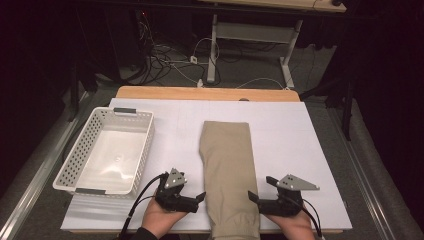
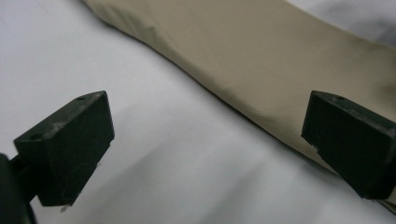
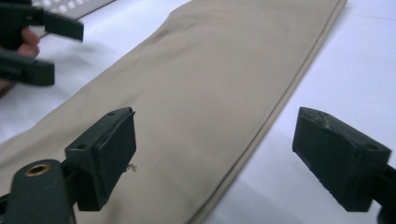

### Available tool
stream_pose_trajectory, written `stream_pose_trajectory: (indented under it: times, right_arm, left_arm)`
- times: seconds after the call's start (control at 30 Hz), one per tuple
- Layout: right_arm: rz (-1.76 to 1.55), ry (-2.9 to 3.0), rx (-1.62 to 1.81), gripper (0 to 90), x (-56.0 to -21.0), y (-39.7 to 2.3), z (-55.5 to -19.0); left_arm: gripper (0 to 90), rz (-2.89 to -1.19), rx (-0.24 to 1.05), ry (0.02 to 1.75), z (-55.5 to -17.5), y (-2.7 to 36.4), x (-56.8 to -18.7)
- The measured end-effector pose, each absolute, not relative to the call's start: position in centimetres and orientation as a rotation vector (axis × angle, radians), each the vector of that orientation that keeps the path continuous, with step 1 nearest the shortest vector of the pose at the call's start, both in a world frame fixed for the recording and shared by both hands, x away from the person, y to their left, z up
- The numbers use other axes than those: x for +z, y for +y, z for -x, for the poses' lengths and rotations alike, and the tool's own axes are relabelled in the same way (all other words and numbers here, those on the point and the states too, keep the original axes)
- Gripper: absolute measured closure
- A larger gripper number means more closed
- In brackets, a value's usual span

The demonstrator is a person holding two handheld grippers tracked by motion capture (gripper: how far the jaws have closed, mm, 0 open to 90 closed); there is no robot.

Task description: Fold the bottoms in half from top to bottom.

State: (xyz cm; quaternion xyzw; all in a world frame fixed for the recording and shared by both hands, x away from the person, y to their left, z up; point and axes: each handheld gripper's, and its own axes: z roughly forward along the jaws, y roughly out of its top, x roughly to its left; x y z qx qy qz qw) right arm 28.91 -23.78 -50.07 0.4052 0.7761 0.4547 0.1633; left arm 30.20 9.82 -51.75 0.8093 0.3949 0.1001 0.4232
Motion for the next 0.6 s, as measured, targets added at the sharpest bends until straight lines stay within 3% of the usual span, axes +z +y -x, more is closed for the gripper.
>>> stream_pose_trajectory:
  times: [0.1,0.2,0.33,0.43,0.6]
  right_arm:
    - [-1.164,2.216,1.262,18.4,-50.4,-23.3,-31.5]
    - [-1.190,2.222,1.228,26.5,-50.7,-22.6,-34.6]
    - [-1.225,2.215,1.175,36.2,-50.7,-22.0,-38.6]
    - [-1.276,2.207,1.122,38.5,-51.0,-22.1,-41.2]
    - [-1.355,2.202,1.070,42.2,-51.5,-22.1,-44.0]
  left_arm:
    - [1.6,-2.040,0.246,1.030,-32.2,9.3,-51.6]
    - [2.0,-2.060,0.245,1.064,-35.1,8.6,-51.5]
    - [13.1,-2.031,0.227,1.119,-38.3,8.2,-51.6]
    - [19.8,-2.019,0.201,1.146,-40.5,7.7,-51.6]
    - [23.8,-2.053,0.231,1.189,-43.4,6.4,-51.6]
